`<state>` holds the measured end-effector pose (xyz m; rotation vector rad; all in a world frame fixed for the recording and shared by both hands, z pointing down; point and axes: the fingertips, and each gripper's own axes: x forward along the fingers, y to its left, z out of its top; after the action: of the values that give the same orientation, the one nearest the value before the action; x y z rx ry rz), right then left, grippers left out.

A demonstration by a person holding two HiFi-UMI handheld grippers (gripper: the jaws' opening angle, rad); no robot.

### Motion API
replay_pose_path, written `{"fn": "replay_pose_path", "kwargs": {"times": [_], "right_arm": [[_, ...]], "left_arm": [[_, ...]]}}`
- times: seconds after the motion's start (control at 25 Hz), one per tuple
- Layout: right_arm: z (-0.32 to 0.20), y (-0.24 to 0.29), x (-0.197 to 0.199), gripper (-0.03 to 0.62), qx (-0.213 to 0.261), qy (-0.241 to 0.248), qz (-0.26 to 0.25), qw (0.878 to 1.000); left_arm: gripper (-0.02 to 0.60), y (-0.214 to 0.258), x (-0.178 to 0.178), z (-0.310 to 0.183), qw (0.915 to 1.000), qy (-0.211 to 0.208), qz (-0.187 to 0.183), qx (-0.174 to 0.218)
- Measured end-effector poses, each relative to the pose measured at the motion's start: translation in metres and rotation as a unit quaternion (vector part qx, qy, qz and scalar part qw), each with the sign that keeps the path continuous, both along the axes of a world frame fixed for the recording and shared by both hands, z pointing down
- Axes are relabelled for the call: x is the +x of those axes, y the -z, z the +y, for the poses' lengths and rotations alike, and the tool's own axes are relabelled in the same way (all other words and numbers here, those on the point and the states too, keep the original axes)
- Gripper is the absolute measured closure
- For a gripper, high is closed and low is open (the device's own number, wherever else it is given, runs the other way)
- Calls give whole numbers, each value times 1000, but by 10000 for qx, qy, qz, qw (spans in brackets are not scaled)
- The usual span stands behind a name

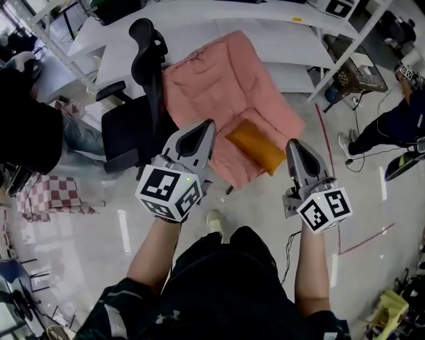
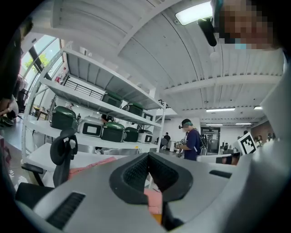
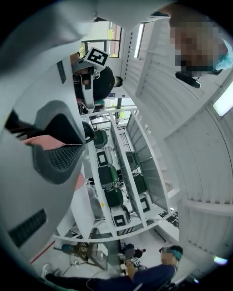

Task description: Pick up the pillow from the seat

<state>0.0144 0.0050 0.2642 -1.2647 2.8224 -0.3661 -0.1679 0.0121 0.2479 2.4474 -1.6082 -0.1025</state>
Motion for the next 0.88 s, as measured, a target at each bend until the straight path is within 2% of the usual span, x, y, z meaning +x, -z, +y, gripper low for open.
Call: {"fn": "replay_pose_path", "kwargs": {"times": [0.24,0.52,0.68,0.8,0.88], "right_arm": [[-33,-54,46,589,-594,-558,-87,9966],[-79,-157,92,589,-1388,-762,-92,9873],[-99,-225,120,588,-1893,-882,-78,9779],[-107,-285,136,526,-2362,-920,58,9673],[-109,-324,146,511,-2659,-879,190,9598]], "left_arm": [[577,-33,32,-46,9991,-408,41,-135],[577,-79,81,-101,9965,-732,-150,-363],[577,-111,109,-130,9945,-863,-273,-534],[577,-139,129,-150,9928,-932,-285,-696],[577,-158,144,-162,9913,-991,-317,-806]]}}
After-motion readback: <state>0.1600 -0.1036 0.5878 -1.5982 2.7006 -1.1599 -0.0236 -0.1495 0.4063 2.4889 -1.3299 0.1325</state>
